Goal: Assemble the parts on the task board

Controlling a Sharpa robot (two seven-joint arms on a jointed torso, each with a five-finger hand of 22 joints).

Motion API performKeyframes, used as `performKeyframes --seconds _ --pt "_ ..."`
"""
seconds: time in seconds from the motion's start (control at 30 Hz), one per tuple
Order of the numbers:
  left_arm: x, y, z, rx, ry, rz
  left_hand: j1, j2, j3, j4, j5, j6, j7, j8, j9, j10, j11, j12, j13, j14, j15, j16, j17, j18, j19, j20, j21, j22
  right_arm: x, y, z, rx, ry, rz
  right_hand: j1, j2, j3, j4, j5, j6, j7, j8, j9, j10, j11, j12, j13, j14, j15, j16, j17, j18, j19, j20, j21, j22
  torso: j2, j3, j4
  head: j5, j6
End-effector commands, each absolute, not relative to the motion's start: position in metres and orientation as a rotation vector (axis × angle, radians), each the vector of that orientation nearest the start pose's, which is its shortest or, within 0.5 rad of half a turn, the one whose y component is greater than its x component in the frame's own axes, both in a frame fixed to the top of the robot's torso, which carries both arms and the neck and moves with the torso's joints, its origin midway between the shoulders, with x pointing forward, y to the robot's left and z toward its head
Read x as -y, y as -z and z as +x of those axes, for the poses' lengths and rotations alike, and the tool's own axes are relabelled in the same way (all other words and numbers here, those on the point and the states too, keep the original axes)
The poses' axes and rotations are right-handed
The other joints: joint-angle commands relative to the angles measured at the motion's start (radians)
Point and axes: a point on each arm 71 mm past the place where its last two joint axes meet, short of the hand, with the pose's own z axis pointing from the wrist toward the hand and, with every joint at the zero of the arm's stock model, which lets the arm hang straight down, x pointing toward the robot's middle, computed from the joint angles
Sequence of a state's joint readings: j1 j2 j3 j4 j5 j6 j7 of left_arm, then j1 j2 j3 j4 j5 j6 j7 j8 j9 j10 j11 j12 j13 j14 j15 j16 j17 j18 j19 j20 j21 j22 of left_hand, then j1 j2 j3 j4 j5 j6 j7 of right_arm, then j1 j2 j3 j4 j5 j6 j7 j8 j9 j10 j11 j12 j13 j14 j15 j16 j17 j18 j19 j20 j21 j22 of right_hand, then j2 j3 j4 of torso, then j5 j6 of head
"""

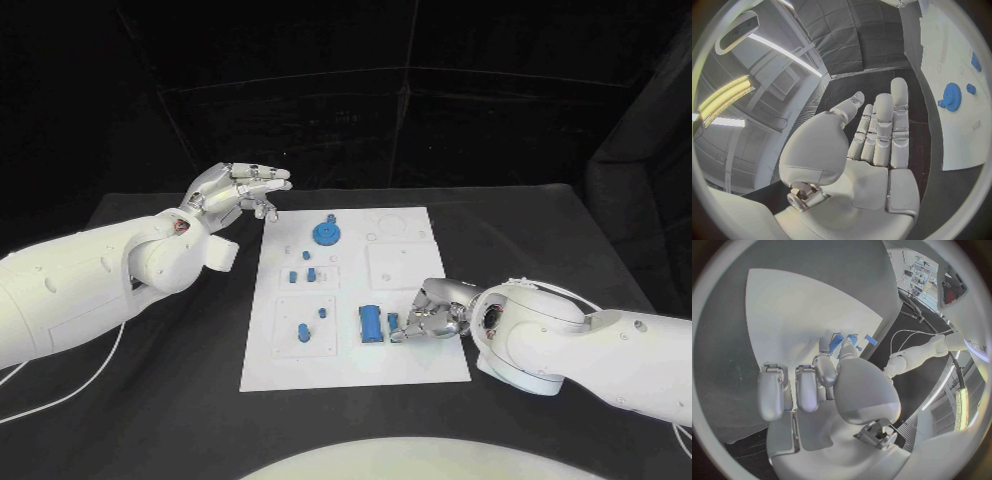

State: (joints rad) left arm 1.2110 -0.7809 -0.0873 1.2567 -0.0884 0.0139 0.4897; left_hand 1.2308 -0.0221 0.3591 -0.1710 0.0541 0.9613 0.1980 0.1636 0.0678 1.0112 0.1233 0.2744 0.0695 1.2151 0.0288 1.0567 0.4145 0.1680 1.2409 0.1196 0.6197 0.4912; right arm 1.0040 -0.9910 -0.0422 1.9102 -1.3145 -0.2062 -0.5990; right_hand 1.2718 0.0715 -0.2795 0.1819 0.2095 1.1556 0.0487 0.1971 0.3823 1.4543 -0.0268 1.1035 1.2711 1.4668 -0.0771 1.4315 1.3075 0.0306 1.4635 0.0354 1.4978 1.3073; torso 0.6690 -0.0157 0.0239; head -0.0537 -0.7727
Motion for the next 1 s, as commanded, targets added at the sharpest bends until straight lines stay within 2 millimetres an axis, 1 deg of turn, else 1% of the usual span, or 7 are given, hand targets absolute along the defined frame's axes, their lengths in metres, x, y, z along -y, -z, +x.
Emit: performKeyframes --seconds 0.03,0.37,0.63,0.73,0.8,0.93,1.0 --pt "-0.243 0.195 0.523 -1.468 1.680 -0.933 0.005 0.005 -0.005 0.000 -0.003 -0.004 0.000 0.004 0.001 -0.005 0.000 0.003 0.000 -0.005 0.001 0.005 -0.002 0.014 0.001 0.005 -0.006 -0.001 0.184 0.251 0.366 -2.177 -0.495 0.119 0.010 -0.002 0.000 -0.006 -0.004 0.007 0.003 -0.006 0.001 0.002 0.003 -0.005 0.000 0.062 -0.008 0.005 0.038 -0.008 0.050 -0.006 0.005 0.201 0.000 -0.0001 -0.0019 0.001 0.000" --pt "-0.243 0.195 0.523 -1.468 1.680 -0.933 0.005 0.005 -0.005 0.000 -0.003 -0.004 0.000 0.004 0.001 -0.005 0.000 0.003 0.000 -0.005 0.001 0.005 -0.002 0.014 0.001 0.005 -0.006 -0.001 0.188 0.254 0.371 -2.178 -0.459 0.127 0.002 0.006 -0.002 -0.001 -0.009 0.008 0.003 -0.006 0.002 0.002 0.004 -0.007 0.000 0.062 -0.007 0.006 0.038 -0.008 0.050 -0.005 0.005 0.201 0.000 -0.0008 0.0005 -0.001 -0.001" --pt "-0.243 0.195 0.523 -1.468 1.680 -0.933 0.005 0.005 -0.005 0.000 -0.003 -0.004 0.000 0.004 0.001 -0.005 0.000 0.003 0.000 -0.005 0.001 0.005 -0.002 0.014 0.001 0.005 -0.006 -0.001 0.190 0.258 0.376 -2.176 -0.427 0.132 -0.001 0.017 -0.001 0.002 -0.008 0.009 0.003 -0.007 0.003 0.002 0.004 -0.010 -0.002 0.062 -0.007 0.006 0.039 -0.008 0.050 -0.005 0.005 0.201 0.000 -0.0014 -0.0002 0.000 -0.002" --pt "-0.242 0.195 0.523 -1.468 1.681 -0.933 0.005 0.005 -0.005 0.000 -0.003 -0.004 0.000 0.004 0.001 -0.005 0.000 0.003 0.000 -0.005 0.001 0.005 -0.002 0.014 0.001 0.005 -0.006 -0.001 0.188 0.258 0.377 -2.176 -0.431 0.127 0.000 0.017 -0.001 0.001 -0.008 0.009 0.003 -0.007 0.003 0.002 0.003 -0.011 -0.003 0.062 -0.007 0.005 0.038 -0.008 0.050 -0.005 0.005 0.201 0.000 -0.0003 0.0010 0.000 -0.002" --pt "-0.242 0.195 0.523 -1.468 1.680 -0.933 0.005 0.005 -0.005 0.000 -0.003 -0.004 0.000 0.004 0.001 -0.005 0.000 0.003 0.000 -0.005 0.001 0.005 -0.002 0.014 0.001 0.005 -0.006 -0.001 0.187 0.257 0.376 -2.170 -0.446 0.132 0.001 0.013 -0.004 -0.001 -0.008 0.007 0.003 -0.008 0.003 0.002 0.004 -0.011 -0.002 0.061 -0.007 0.003 0.034 -0.007 0.047 -0.005 0.002 0.199 -0.001 -0.0004 0.0012 -0.001 -0.001" --pt "-0.243 0.195 0.524 -1.467 1.679 -0.933 0.005 0.005 -0.005 0.000 -0.003 -0.004 0.000 0.004 0.001 -0.005 0.000 0.003 0.000 -0.005 0.001 0.005 -0.002 0.014 0.001 0.005 -0.006 -0.001 0.187 0.254 0.374 -2.145 -0.523 0.166 -0.016 -0.013 -0.028 0.003 -0.006 -0.018 0.013 -0.025 0.000 -0.005 0.012 -0.022 -0.007 0.058 -0.001 -0.008 0.017 -0.003 0.037 -0.001 -0.010 0.188 -0.003 -0.0002 -0.0003 0.000 0.002" --pt "-0.242 0.195 0.524 -1.467 1.679 -0.933 0.005 0.005 -0.005 0.000 -0.003 -0.004 0.000 0.004 0.001 -0.005 0.000 0.003 0.000 -0.005 0.001 0.005 -0.002 0.014 0.001 0.005 -0.006 -0.001 0.190 0.251 0.373 -2.127 -0.584 0.201 -0.021 -0.024 -0.037 0.005 -0.005 -0.034 0.019 -0.034 -0.003 -0.011 0.016 -0.033 -0.012 0.056 0.002 -0.012 0.013 -0.002 0.034 0.001 -0.015 0.184 -0.005 -0.0001 0.0006 0.000 0.005"
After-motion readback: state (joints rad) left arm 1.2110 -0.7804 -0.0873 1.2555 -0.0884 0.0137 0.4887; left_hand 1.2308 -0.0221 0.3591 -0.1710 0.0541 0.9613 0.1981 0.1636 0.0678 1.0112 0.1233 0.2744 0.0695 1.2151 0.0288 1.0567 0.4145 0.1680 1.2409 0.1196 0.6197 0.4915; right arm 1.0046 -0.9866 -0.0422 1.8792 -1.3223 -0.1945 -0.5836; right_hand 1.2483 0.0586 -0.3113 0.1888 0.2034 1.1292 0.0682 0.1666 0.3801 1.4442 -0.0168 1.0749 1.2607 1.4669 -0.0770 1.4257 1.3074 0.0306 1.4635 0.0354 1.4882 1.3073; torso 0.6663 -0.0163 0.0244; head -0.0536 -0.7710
